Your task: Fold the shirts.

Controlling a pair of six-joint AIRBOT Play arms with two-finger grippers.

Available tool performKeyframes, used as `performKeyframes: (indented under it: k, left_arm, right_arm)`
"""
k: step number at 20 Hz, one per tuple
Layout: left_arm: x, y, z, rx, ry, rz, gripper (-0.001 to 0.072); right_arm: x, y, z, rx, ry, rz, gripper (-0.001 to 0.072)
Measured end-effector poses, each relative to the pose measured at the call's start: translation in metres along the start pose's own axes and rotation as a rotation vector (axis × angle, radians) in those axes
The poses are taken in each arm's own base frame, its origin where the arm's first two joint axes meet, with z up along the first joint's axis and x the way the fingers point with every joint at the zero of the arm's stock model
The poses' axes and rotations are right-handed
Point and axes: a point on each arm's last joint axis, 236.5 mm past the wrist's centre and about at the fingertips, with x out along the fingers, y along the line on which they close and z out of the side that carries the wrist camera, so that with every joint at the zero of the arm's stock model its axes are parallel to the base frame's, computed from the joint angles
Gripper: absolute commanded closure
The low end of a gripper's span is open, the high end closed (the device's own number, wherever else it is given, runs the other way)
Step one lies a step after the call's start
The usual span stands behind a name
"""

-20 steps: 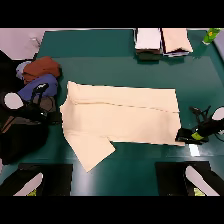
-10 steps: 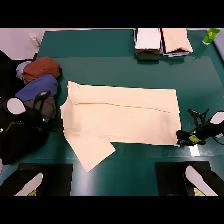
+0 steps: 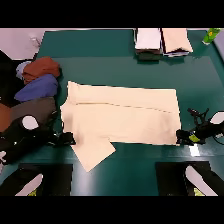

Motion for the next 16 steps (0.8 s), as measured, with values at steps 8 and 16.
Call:
performKeyframes:
  k: [8, 16]
  left_arm:
    - [0.012, -0.020, -0.003, 0.100, -0.020, 0.025, 0.0683]
    - [-0.026, -0.048, -0.030, 0.265, -0.019, 0.066, 0.0683]
  right_arm:
    - [-0.014, -0.004, 0.017, -0.023, -0.052, -0.029, 0.0699]
    - [-0.065, 0.009, 0.013, -0.081, -0.131, -0.023, 0.0700]
